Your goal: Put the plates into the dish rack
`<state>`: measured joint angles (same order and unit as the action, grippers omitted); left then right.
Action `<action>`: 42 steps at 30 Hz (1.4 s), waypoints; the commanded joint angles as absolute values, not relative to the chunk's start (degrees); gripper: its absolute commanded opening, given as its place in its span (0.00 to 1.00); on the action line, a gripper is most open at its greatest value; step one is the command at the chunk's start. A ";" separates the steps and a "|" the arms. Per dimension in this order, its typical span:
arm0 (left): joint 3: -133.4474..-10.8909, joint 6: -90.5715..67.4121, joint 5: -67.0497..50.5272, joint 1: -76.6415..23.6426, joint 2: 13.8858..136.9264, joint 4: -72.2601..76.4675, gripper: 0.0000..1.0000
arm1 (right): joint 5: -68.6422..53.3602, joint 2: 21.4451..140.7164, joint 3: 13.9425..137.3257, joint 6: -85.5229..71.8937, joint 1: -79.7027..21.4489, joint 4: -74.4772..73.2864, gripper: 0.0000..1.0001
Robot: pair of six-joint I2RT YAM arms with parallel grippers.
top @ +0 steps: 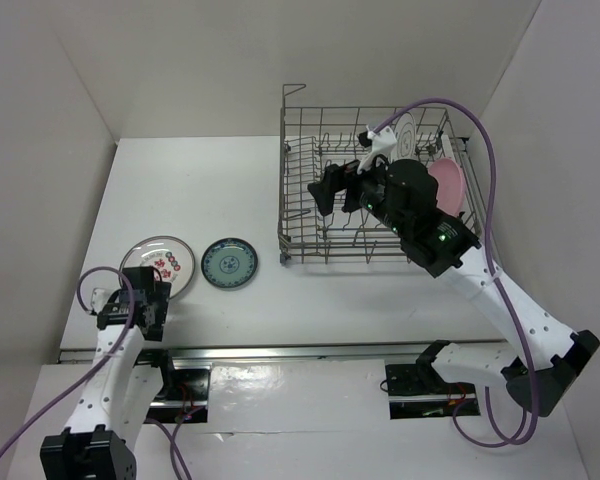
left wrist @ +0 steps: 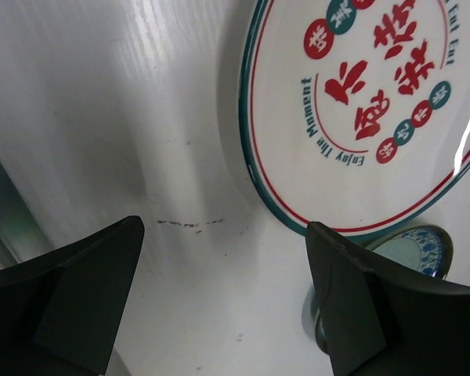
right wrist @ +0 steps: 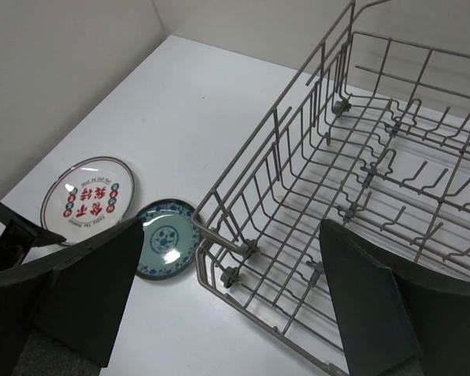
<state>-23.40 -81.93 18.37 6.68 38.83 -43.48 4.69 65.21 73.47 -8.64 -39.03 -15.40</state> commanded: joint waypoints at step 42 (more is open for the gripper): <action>-16.44 -83.94 16.08 10.72 55.28 -17.23 0.61 | -0.35 63.28 70.22 -8.26 -39.55 -7.12 1.00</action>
